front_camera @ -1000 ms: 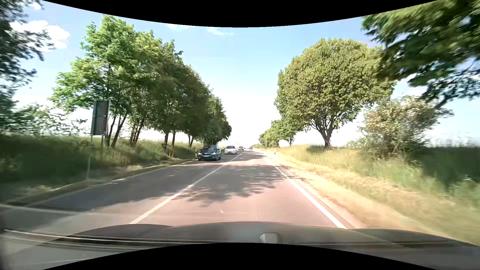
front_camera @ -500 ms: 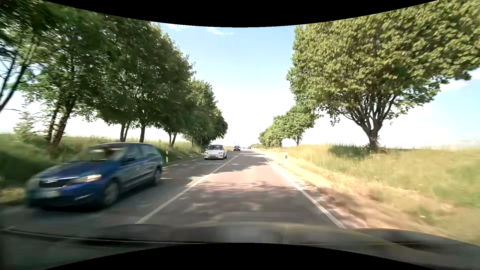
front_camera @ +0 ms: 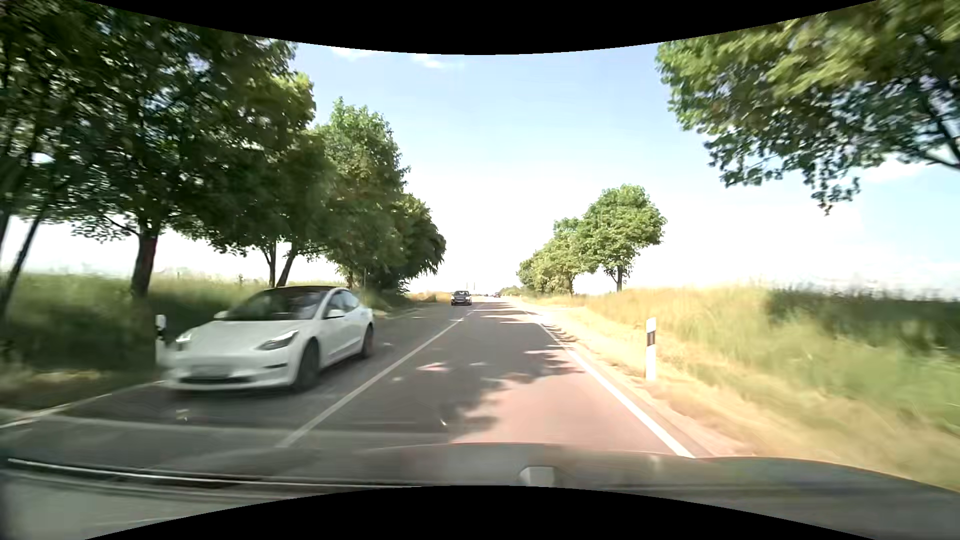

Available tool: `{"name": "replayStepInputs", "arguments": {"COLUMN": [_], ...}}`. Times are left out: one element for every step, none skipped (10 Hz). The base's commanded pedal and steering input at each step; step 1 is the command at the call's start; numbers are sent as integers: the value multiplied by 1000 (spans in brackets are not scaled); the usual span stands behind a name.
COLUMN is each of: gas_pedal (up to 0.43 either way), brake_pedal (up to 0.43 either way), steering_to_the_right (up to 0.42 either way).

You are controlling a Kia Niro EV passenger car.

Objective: Follow the waypoints while adhering to traffic rules and regulations

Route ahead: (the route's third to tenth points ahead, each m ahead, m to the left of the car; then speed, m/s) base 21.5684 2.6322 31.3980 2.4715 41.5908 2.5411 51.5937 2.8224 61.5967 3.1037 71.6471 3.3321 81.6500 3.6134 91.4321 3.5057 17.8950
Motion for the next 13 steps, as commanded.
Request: {"name": "replayStepInputs", "arguments": {"gas_pedal": [118,118,118,130,130,130,130,130,138,138,138,138,138], "brake_pedal": [6,6,6,6,6,6,6,6,6,6,6,6,6], "steering_to_the_right": [0,0,0,0,0,0,-1,-1,-1,-1,0,-1,0]}}
